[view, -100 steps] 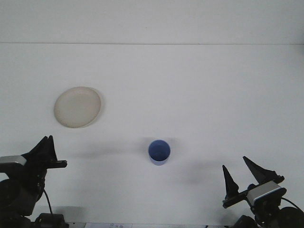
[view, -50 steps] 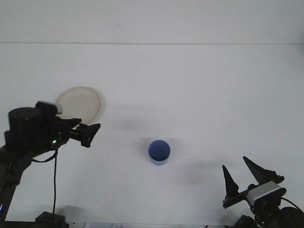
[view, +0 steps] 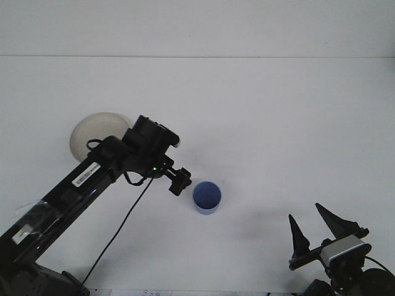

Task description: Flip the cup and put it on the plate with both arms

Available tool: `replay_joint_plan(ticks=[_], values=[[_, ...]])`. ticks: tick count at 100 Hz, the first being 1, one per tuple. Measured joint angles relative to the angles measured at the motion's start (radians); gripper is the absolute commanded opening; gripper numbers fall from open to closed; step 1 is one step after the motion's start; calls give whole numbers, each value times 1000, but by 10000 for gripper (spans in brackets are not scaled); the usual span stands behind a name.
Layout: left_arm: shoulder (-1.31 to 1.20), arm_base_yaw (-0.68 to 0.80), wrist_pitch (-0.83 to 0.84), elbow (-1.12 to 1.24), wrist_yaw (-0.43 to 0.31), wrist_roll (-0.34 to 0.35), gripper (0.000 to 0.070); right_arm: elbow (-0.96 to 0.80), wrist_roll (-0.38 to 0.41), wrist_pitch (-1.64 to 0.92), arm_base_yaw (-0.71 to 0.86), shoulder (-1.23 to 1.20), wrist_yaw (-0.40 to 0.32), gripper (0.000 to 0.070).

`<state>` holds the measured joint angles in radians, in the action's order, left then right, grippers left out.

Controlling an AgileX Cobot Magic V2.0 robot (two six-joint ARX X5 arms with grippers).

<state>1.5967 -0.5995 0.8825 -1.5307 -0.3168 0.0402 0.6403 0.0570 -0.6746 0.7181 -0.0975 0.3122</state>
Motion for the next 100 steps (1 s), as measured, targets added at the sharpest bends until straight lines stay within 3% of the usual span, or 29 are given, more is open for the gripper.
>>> replay_joint_plan(ticks=[22,82,87,100], values=[[120,-82,-1,-42,53,29,551,0,0,0,0,0,0,479],[275,-122,-20,-58,56,64,540,0,0,0,0,0,0,479],[277,-124,-24,-58,57,67,503,0,0,0,0,0,0,479],[277,-132,-40,-58,56,74,320,0,0,0,0,0,0,479]])
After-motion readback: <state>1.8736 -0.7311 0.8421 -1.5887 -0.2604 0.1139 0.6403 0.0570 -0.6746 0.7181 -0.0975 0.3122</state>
